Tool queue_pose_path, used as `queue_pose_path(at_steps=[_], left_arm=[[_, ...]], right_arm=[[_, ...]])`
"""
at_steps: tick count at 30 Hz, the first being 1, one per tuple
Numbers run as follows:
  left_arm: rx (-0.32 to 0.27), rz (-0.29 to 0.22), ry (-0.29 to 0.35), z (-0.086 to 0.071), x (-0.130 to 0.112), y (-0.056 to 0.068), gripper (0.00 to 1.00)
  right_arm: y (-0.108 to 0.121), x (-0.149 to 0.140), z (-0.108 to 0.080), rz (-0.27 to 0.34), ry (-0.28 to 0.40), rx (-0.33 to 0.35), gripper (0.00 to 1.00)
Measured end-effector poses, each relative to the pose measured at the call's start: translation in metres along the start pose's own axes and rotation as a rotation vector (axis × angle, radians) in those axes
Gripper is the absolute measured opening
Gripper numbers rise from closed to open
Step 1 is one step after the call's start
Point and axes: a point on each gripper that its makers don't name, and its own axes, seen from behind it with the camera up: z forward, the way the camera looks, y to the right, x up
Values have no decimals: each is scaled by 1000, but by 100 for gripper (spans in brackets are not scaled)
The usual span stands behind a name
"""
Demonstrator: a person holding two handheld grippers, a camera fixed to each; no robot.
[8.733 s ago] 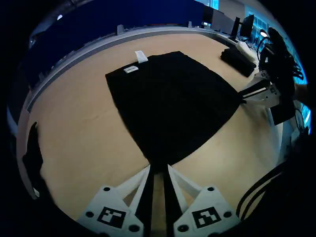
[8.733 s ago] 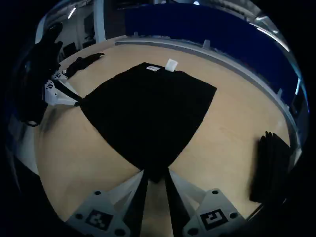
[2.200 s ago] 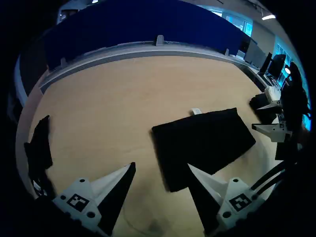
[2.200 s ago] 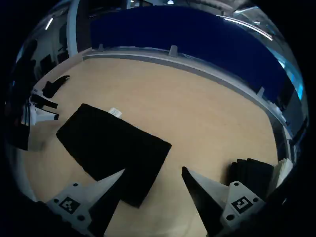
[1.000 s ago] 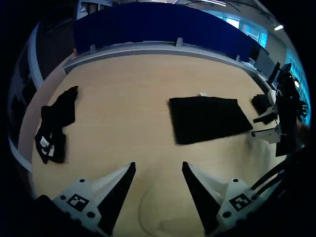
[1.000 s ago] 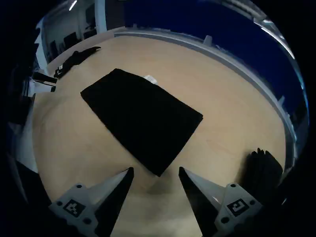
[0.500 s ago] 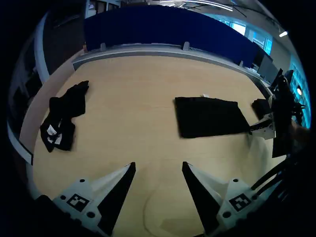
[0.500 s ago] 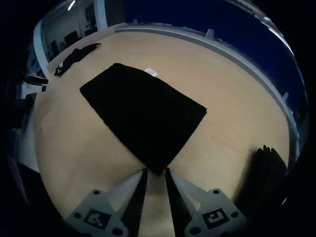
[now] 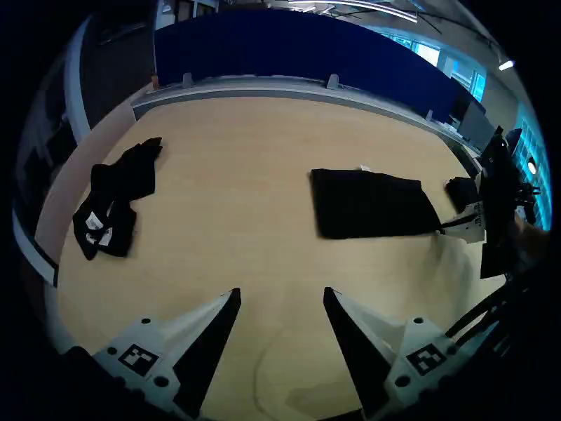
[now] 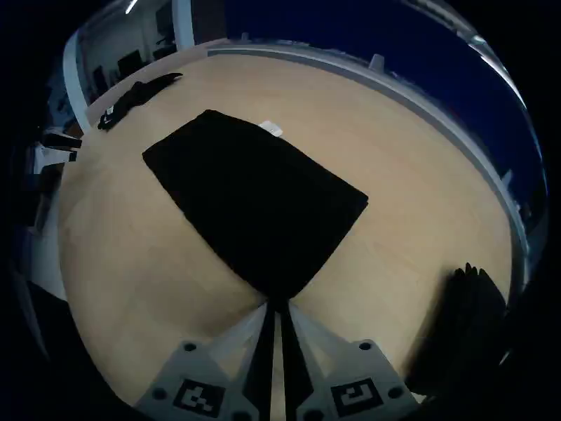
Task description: Fold towel
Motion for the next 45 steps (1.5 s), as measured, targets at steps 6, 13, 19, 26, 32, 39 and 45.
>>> queue_pose_path(at_steps=[6,13,19,26,32,39,45], left_arm=[[5,-4,6,-5,1,-3,87],[15,-20,21,-14,3,-8,87],[26,-44,41,-26,5,-13,87],[36,-87,80,-40,9,-18,87],[39,-119,105,-51,10,-23,87],[46,-143,119,-59,10,-28,87],[66,-166,135,-73,8,-35,87]], right_arm=[[3,17,-9,-5,36,-7,5],[2,55,-27,-42,93,-7,6],[-6,101,-38,-105,141,1,5],[-29,141,-44,-208,170,22,6],[-50,160,-43,-278,175,50,5],[-72,170,-29,-331,154,85,5],[-105,184,-4,-399,140,137,5]])
